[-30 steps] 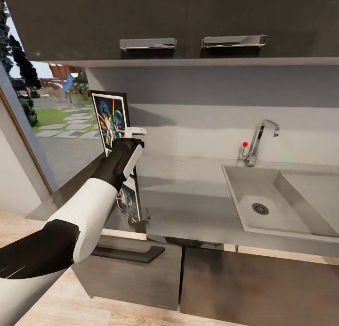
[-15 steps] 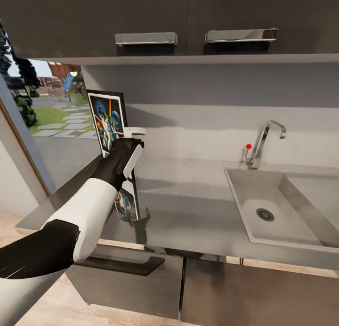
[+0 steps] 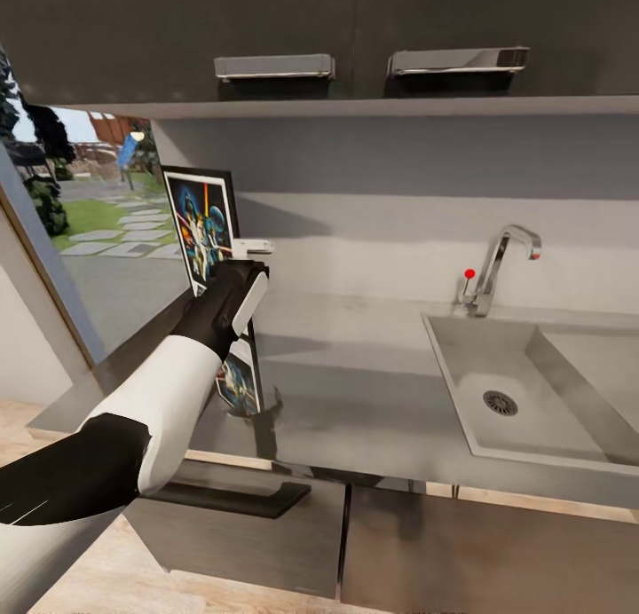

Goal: Pick up the poster from the kitchen countertop and hang it on one of the wall nails in the kitchen.

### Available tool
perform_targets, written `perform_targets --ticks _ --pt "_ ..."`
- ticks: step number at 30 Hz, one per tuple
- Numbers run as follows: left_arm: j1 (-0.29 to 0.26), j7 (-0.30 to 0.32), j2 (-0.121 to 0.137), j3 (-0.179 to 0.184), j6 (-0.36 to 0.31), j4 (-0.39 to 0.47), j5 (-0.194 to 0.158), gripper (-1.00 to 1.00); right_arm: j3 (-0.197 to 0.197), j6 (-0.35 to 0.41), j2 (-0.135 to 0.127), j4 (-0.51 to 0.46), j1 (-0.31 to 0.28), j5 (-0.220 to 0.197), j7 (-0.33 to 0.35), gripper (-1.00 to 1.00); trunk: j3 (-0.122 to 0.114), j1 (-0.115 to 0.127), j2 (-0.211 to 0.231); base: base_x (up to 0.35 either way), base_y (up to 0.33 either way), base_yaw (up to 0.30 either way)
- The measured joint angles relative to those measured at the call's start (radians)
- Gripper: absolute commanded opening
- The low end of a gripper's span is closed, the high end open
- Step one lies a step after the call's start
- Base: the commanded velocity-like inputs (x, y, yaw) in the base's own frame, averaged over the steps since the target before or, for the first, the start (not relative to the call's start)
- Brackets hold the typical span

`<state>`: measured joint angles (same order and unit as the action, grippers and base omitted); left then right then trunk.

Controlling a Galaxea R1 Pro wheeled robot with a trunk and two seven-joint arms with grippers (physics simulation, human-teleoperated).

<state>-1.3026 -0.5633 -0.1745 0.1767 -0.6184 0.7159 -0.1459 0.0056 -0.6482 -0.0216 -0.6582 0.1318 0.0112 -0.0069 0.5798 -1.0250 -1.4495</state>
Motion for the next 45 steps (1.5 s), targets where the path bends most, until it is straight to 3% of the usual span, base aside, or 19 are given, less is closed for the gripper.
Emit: perform_targets --ticks 25,45 --pt "0.000 -0.018 0.000 -0.002 -0.001 0.000 0.000 1.00 0.001 0.000 -0.001 0.003 0.000 0.000 0.000 1.00 0.002 0.000 0.000 0.000 0.000 0.000" --pt "0.000 -0.020 0.000 -0.023 -0.001 0.027 0.001 1.00 0.004 -0.001 -0.001 0.039 0.000 0.000 0.000 1.00 0.002 0.000 0.000 0.000 0.000 0.000"
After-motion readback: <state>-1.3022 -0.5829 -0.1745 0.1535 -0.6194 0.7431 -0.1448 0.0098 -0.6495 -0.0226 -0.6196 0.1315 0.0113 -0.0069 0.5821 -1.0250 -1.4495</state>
